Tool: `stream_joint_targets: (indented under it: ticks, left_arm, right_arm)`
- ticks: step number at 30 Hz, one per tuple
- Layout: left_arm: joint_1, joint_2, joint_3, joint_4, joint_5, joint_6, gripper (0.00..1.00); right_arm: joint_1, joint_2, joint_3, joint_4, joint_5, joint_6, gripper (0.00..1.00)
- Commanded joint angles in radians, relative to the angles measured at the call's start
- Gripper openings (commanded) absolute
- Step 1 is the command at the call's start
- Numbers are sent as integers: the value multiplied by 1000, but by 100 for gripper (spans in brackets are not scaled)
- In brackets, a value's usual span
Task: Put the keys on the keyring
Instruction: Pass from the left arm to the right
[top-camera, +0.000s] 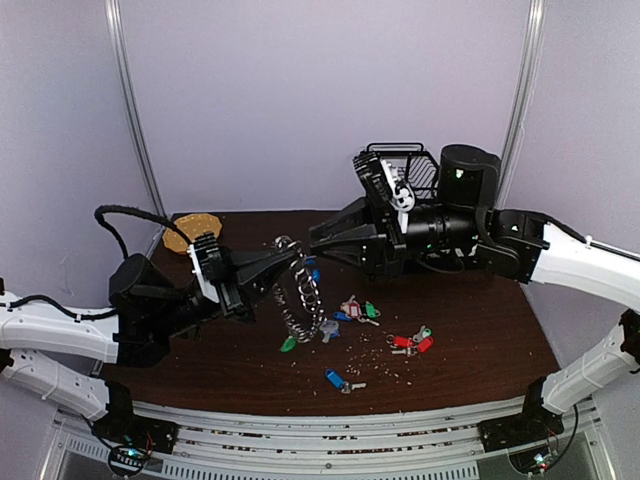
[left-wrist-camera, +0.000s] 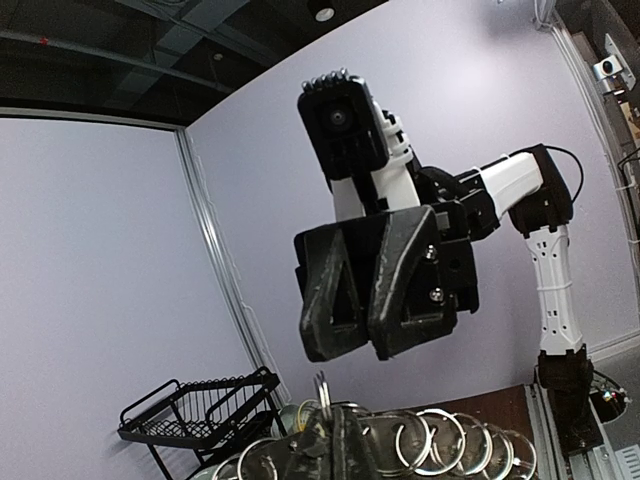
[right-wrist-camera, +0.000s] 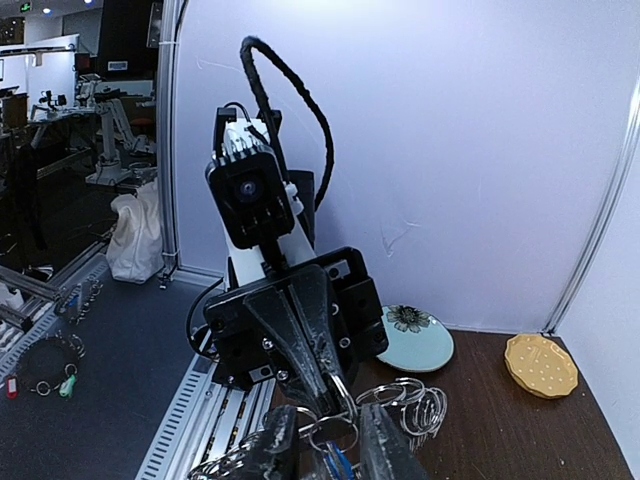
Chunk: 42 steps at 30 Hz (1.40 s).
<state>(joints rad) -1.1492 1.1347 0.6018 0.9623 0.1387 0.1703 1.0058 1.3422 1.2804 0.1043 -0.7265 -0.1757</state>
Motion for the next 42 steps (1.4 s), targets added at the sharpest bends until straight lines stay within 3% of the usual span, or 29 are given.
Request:
stream_joint_targets:
  ticks: [1,15,25,28,30,36,42]
  left_arm:
    - [-4,-29,40,19,20,23,0]
    - [-5,-15,42,36,51,13,0]
    - [-5,-14,33,43,69,2,0]
    - [-4,-11,34,46,75,1,0]
    - [-4,-7,36,48,78,0,0]
    - [-5,-4,27,73,73,-14,0]
    - [-4,-13,26,58,71,-14,0]
  right_arm:
    - [-7,8,24,16,-15,13,24]
    - [3,31,0,37,1,12,14]
    - [10,47,5,13,38,0,15]
    - [10,53,12,0,24,-9,4]
    - [11,59,21,-17,20,-17,2]
    - [11,62,24,-45,3,-48,14]
    - [18,55,28,-44,-23,-51,0]
